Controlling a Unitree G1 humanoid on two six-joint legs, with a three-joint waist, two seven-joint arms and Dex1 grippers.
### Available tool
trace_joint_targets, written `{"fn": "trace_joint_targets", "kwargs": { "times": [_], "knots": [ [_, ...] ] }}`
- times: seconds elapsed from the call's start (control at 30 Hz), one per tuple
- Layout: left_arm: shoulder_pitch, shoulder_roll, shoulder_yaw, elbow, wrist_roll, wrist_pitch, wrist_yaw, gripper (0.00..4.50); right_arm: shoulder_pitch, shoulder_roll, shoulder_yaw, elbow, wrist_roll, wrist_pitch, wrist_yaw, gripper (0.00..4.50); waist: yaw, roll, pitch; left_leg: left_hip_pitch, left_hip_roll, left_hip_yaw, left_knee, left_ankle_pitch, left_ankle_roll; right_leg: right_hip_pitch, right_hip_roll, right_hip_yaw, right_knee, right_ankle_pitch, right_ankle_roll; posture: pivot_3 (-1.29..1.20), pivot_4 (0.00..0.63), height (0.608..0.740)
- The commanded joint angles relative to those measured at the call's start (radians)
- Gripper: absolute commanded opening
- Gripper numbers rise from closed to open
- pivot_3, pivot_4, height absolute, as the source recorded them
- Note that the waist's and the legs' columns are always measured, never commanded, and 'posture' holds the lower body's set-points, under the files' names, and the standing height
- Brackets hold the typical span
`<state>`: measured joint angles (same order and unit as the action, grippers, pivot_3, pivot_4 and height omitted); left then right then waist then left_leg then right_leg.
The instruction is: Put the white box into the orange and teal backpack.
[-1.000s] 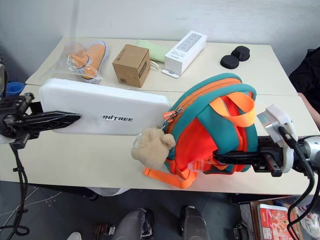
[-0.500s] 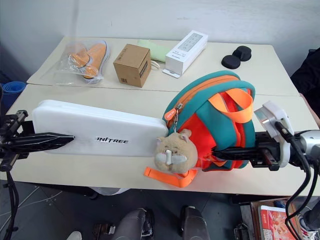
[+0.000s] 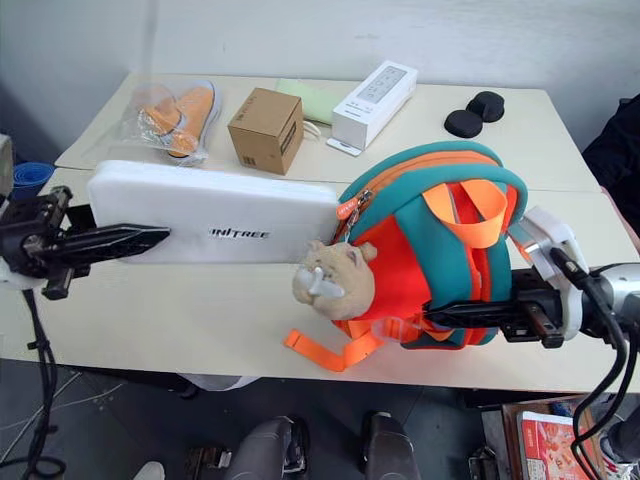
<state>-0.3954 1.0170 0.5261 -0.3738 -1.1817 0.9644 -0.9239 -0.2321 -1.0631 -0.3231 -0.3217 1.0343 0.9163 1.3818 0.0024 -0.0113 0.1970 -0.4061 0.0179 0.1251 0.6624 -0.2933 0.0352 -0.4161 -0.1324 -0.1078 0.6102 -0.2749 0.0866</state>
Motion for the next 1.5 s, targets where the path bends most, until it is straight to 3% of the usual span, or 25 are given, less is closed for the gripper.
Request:
{"fn": "trace_joint_targets", "kwargs": {
  "times": [0.03, 0.37, 0.63, 0.93, 1.27, 1.4, 1.5],
  "knots": [
    [-0.075, -0.026, -0.086, 0.006, 0.002, -0.037, -0.021, 1.31, -0.024, 0.013, -0.006, -0.033, 0.027, -0.013, -0.011, 0.04, 0.001, 0.0, 0.0, 0.0, 0.0, 0.0, 0.0, 0.0, 0.0, 0.0, 0.0, 0.0, 0.0, 0.0, 0.0, 0.0, 0.15, 0.74],
    [-0.093, -0.012, -0.202, 0.077, 0.202, -0.155, -0.111, 1.31, -0.028, 0.032, -0.016, -0.088, 0.074, 0.007, -0.064, 0.04, -0.003, 0.0, 0.0, 0.0, 0.0, 0.001, 0.0, 0.004, 0.006, 0.0, 0.002, 0.0, 0.001, 0.0, 0.001, 0.0, 0.15, 0.74],
    [-0.148, -0.075, -0.269, 0.086, 0.24, -0.187, -0.113, 1.31, -0.006, 0.026, -0.035, -0.126, 0.122, 0.009, -0.098, 0.04, 0.007, 0.0, 0.0, 0.0, -0.001, 0.0, 0.001, 0.003, 0.006, 0.001, 0.001, -0.001, 0.0, 0.0, 0.001, 0.0, 0.15, 0.74],
    [-0.31, -0.301, -0.531, 0.152, 0.457, -0.287, -0.056, 1.31, -0.048, 0.039, -0.002, -0.132, 0.154, 0.003, -0.137, 0.04, 0.025, 0.0, 0.0, 0.0, -0.001, 0.001, 0.002, 0.005, 0.008, 0.002, 0.001, -0.001, 0.0, 0.001, 0.002, 0.0, 0.15, 0.74],
    [-0.484, -0.733, -0.696, 0.443, 0.68, -0.414, 0.132, 1.31, -0.08, 0.101, 0.025, -0.149, 0.194, 0.015, -0.231, 0.04, 0.025, -0.001, 0.001, -0.001, -0.003, 0.001, 0.004, 0.005, 0.012, 0.003, 0.001, -0.002, 0.0, 0.002, 0.004, 0.0, 0.15, 0.74],
    [-0.483, -0.774, -0.683, 0.491, 0.725, -0.425, 0.153, 2.54, -0.073, 0.106, 0.017, -0.162, 0.213, 0.018, -0.26, 0.0, 0.02, -0.002, 0.001, -0.001, -0.003, 0.001, 0.005, 0.006, 0.012, 0.003, 0.001, -0.002, 0.0, 0.003, 0.005, 0.0, 0.15, 0.74],
    [-0.442, -0.713, -0.635, 0.428, 0.692, -0.388, 0.114, 3.41, -0.058, 0.109, 0.007, -0.172, 0.227, 0.017, -0.279, 0.0, 0.019, -0.002, 0.001, 0.0, -0.002, 0.0, 0.005, 0.006, 0.012, 0.003, 0.001, -0.002, 0.0, 0.003, 0.005, 0.0, 0.15, 0.74]
  ]
}}
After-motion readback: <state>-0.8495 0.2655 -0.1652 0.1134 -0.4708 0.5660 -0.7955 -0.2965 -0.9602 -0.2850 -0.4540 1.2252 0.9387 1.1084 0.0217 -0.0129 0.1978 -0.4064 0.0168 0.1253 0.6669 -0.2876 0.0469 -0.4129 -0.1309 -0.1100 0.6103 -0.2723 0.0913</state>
